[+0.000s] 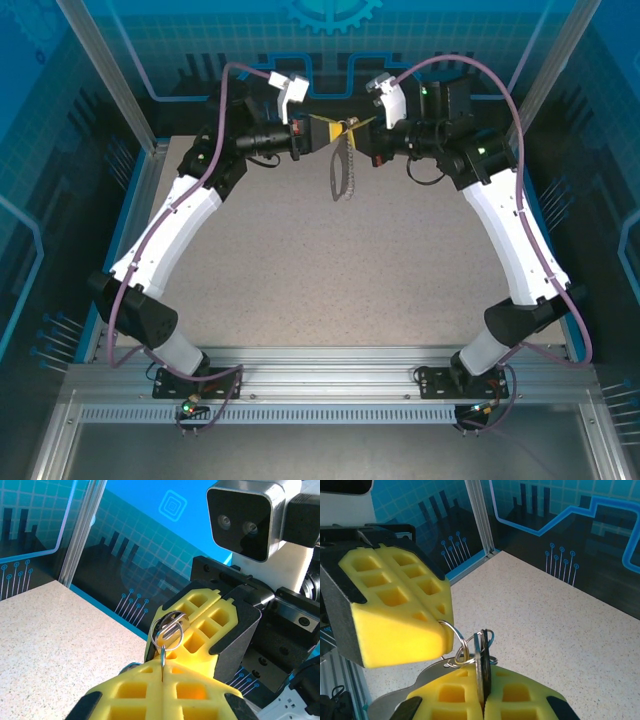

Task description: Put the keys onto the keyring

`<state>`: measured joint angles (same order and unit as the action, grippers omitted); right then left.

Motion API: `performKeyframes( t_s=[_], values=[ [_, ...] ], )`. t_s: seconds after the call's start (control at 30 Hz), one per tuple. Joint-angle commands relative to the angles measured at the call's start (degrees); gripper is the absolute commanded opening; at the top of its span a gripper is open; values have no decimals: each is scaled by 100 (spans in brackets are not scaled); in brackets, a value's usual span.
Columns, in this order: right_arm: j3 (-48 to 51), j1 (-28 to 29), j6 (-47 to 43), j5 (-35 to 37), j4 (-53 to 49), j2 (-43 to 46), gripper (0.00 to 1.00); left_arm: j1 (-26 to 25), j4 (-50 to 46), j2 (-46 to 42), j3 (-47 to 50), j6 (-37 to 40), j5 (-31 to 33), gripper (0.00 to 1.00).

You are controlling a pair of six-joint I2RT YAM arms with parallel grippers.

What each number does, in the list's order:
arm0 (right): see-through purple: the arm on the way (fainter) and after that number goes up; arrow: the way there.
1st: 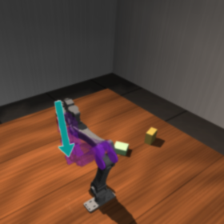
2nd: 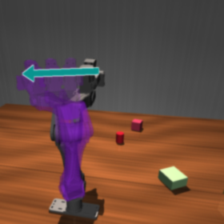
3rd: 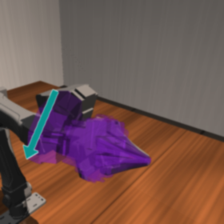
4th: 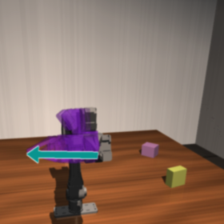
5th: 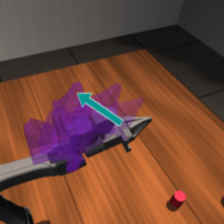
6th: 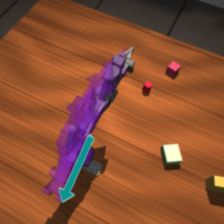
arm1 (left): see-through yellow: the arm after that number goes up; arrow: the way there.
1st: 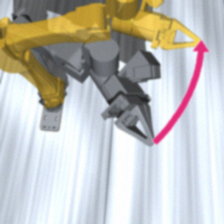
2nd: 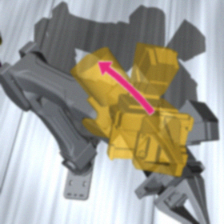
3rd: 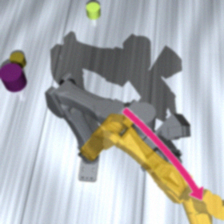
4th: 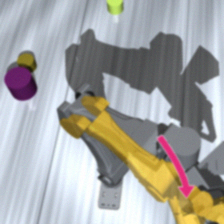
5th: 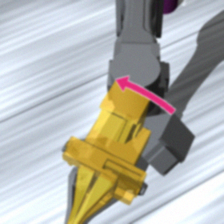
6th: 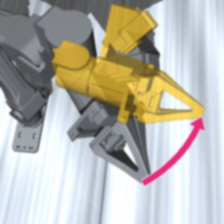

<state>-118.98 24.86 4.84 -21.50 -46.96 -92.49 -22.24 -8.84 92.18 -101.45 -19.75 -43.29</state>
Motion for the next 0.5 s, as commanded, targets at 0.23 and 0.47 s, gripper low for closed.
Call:
performKeyframes(
  t_s=[0.23,0.47],
  values=[
    [86,63,-38,192,114,158,0,-17,35,-295,131,44,226,0],
    [376,71,49,113,192,312,0,-18,126,-306,167,-11,285,0]
  ],
)
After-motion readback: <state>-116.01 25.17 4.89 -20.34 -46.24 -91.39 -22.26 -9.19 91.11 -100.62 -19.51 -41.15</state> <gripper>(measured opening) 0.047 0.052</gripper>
